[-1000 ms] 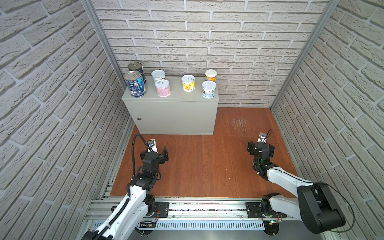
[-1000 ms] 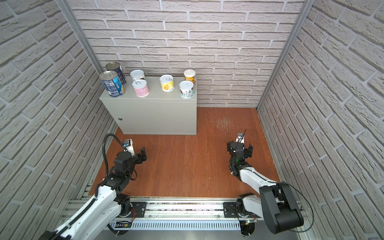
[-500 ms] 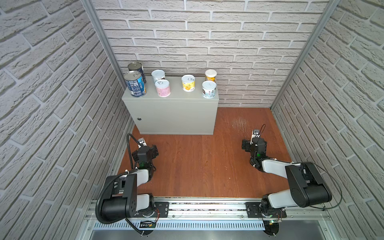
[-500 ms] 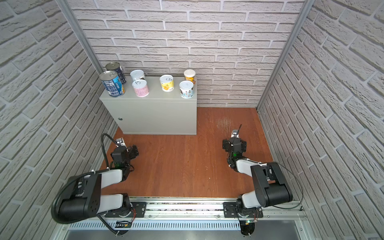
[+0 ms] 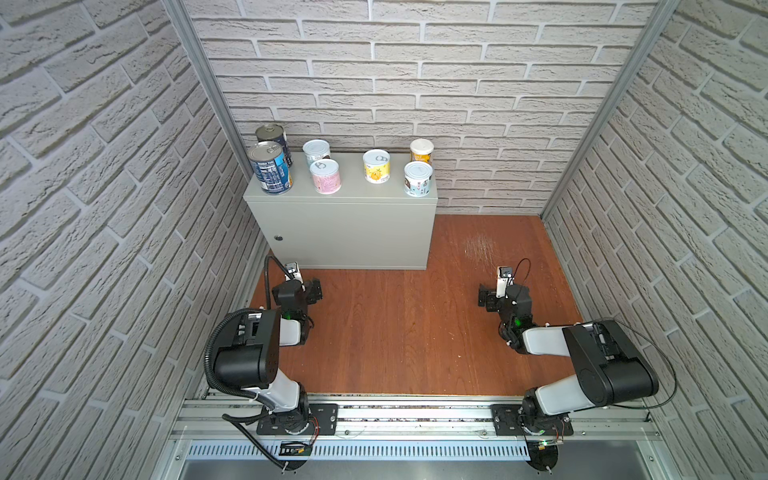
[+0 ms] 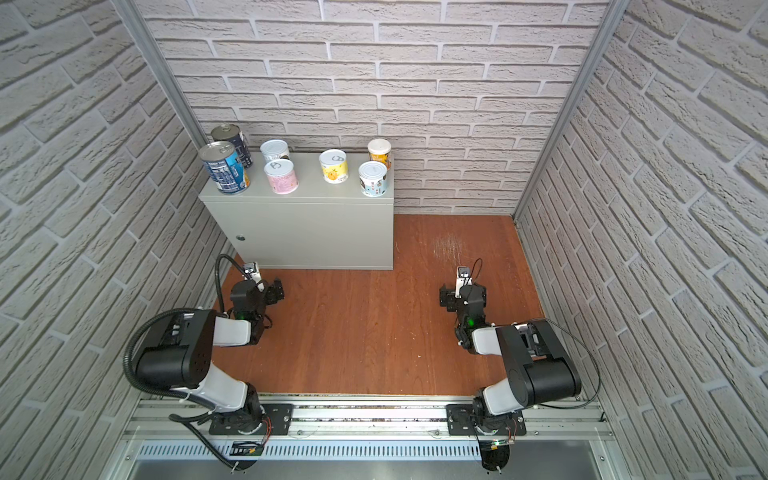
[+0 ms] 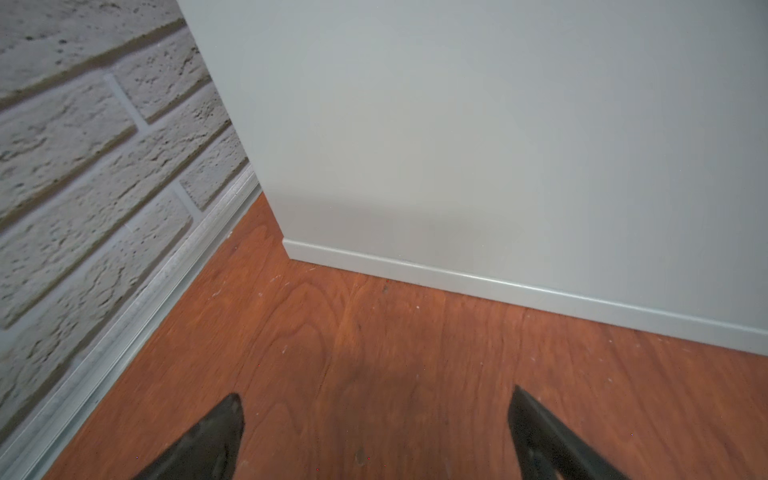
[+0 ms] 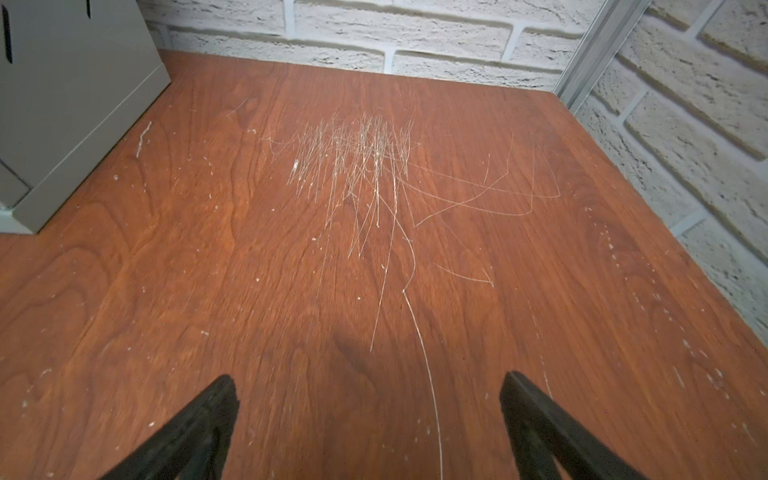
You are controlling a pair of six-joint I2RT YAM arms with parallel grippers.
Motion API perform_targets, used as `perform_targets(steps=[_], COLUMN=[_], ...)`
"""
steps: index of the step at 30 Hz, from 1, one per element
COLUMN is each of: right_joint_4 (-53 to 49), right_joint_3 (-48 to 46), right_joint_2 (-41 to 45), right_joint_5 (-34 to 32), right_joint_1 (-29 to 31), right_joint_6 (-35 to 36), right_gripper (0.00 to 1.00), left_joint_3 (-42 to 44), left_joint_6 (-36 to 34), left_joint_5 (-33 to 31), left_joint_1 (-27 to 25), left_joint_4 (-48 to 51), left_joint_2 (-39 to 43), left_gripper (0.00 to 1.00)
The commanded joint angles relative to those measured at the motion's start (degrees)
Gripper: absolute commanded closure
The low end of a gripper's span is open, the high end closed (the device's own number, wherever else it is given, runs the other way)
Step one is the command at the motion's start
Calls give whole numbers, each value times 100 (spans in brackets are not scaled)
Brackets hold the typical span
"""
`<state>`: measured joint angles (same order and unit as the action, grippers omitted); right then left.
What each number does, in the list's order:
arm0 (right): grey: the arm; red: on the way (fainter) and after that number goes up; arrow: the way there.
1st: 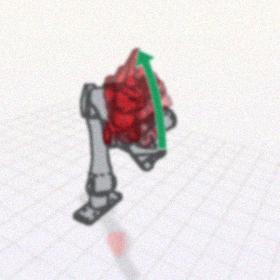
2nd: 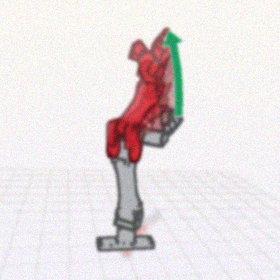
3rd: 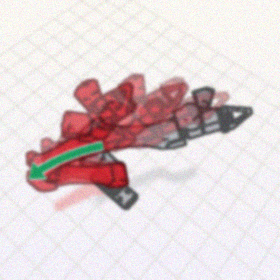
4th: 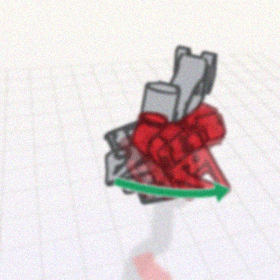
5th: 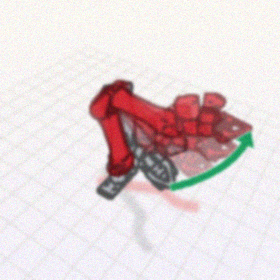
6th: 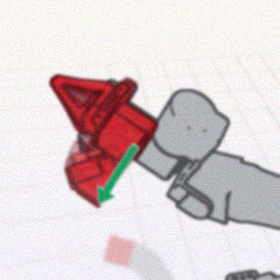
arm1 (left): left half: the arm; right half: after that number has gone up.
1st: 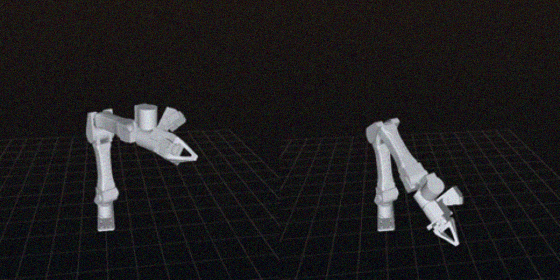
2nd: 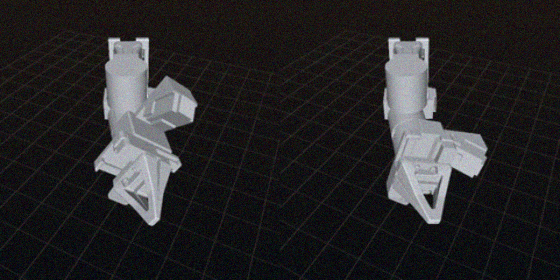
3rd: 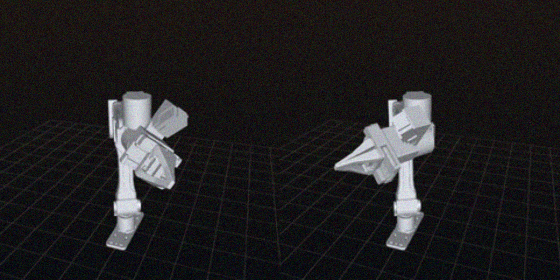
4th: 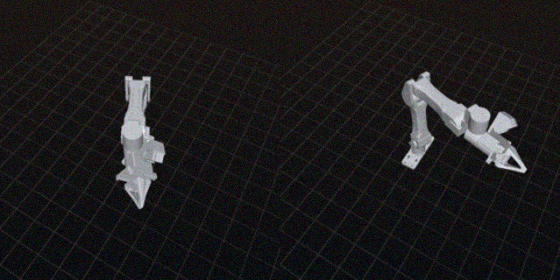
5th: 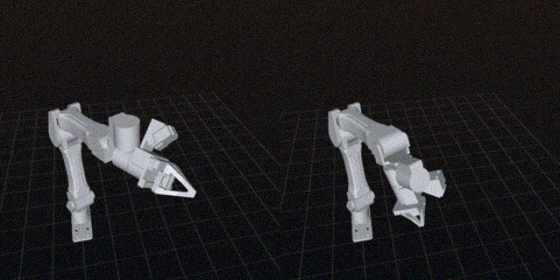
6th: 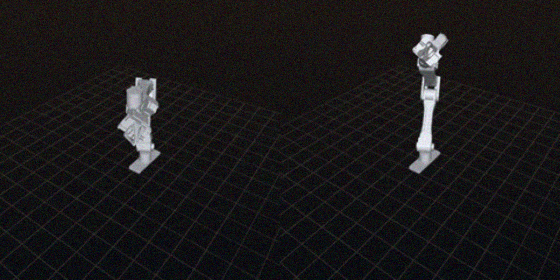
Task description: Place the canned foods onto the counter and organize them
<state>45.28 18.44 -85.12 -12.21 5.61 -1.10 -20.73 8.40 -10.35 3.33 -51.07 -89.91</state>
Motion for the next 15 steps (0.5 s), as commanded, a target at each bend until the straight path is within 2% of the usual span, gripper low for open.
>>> perform_targets(steps=[1,15], right_joint_4=[250,359], right_joint_3=[159,138], right_joint_2=[152,92], right_joint_5=[263,250], right_joint_1=[-27,-29], right_joint_6=[102,110], right_gripper=[1,0], left_joint_3=[-75,-74], left_joint_6=[-134,-139], left_joint_5=[151,144], left_joint_1=[7,0], left_joint_4=[-301,-307], left_joint_2=[-14,-28], left_gripper=[2,2])
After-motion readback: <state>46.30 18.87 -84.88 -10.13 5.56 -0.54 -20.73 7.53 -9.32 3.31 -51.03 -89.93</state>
